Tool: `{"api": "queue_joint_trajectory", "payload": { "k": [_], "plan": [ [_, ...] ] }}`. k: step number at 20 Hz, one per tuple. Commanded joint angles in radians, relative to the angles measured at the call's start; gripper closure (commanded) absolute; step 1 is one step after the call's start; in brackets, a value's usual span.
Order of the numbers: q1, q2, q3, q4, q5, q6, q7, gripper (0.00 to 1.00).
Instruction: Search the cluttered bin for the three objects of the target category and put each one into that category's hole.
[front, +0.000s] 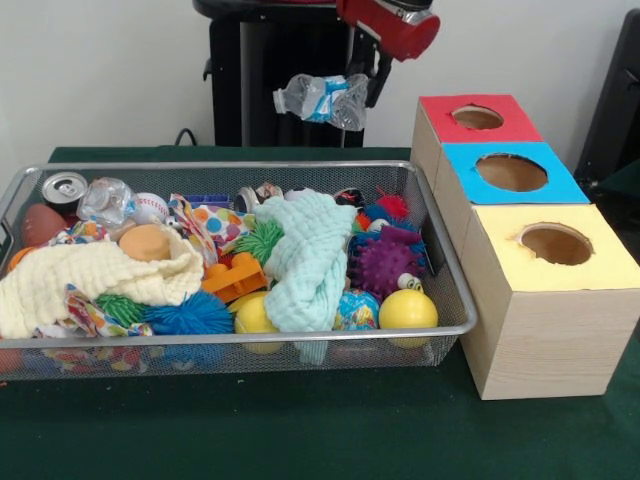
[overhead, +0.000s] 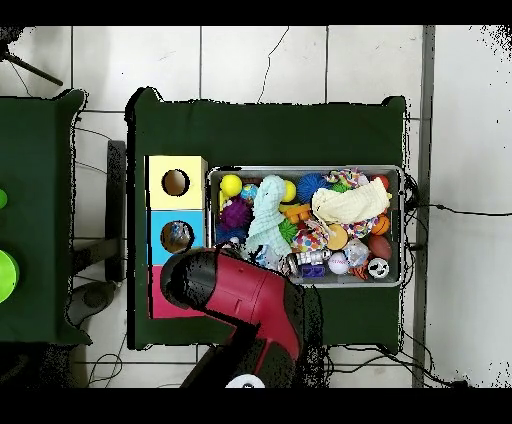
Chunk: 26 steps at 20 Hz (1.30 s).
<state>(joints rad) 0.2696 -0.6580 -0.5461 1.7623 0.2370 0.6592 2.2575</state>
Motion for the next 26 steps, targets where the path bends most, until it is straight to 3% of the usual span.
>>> {"api": "queue_joint_trajectory", "payload": {
  "k": [1,6,10,13,20,23,26],
  "plan": [
    [0.033,0.014,0.031,0.0,0.082,0.136,0.323,1.0],
    [0.073,0.035,0.01,-0.049,0.106,0.202,0.377,1.0],
    [0.127,0.042,-0.035,-0.126,0.1,0.332,0.439,1.0],
    [0.157,0.05,-0.046,-0.159,0.105,0.371,0.475,1.0],
    [0.268,0.077,-0.059,-0.191,0.156,0.43,0.651,1.0],
    [0.29,0.104,-0.043,-0.213,0.185,0.437,0.708,1.0],
    [0.262,0.148,-0.004,-0.248,0.212,0.412,0.708,1.0]
  ]
}}
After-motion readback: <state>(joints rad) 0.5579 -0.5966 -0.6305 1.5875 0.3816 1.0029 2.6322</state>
